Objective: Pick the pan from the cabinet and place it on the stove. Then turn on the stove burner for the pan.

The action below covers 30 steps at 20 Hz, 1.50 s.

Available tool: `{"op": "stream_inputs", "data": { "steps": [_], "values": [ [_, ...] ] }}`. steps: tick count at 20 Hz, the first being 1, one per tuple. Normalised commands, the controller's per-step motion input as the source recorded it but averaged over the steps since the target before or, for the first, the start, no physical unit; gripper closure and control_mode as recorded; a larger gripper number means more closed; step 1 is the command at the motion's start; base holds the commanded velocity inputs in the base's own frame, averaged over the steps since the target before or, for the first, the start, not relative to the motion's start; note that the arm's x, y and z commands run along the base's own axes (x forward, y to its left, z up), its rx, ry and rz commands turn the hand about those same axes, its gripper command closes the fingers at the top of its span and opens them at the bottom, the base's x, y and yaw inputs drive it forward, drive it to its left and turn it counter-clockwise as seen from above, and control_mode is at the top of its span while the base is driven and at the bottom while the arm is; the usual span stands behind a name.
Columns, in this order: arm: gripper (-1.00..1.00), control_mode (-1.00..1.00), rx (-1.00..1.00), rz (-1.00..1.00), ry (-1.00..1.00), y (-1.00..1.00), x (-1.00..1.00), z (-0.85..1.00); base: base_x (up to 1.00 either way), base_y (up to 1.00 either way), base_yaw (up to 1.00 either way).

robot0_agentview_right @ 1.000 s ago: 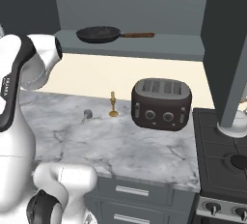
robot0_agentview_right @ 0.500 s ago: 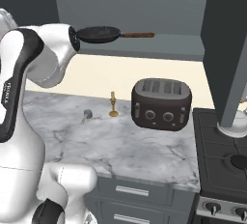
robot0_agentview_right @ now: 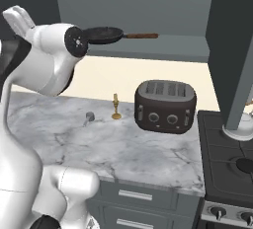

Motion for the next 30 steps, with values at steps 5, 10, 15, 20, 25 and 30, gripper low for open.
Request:
{"op": "stream_inputs", "data": {
  "steps": [5, 10, 15, 20, 25, 30],
  "values": [
    [-1.00, -1.00, -0.03, -0.41, 0.00, -0.51, 0.61, -0.14, 0.00, 0.00, 0.00],
    [-1.00, -1.00, -0.09, -0.32, 0.00, -0.50, 0.64, -0.15, 0.00, 0.00, 0.00],
    [-1.00, -1.00, -0.12, -0.20, 0.00, -0.44, 0.72, 0.00, 0.00, 0.00, 0.00],
    [-1.00, -1.00, -0.10, -0.17, 0.04, -0.34, 0.73, 0.00, 0.00, 0.00, 0.00],
    [-1.00, -1.00, -0.06, -0.17, 0.07, -0.33, 0.71, -0.01, 0.00, 0.00, 0.00],
    [-1.00, -1.00, -0.05, -0.16, 0.00, -0.22, 0.45, 0.00, 0.00, 0.00, 0.00]
  ]
}}
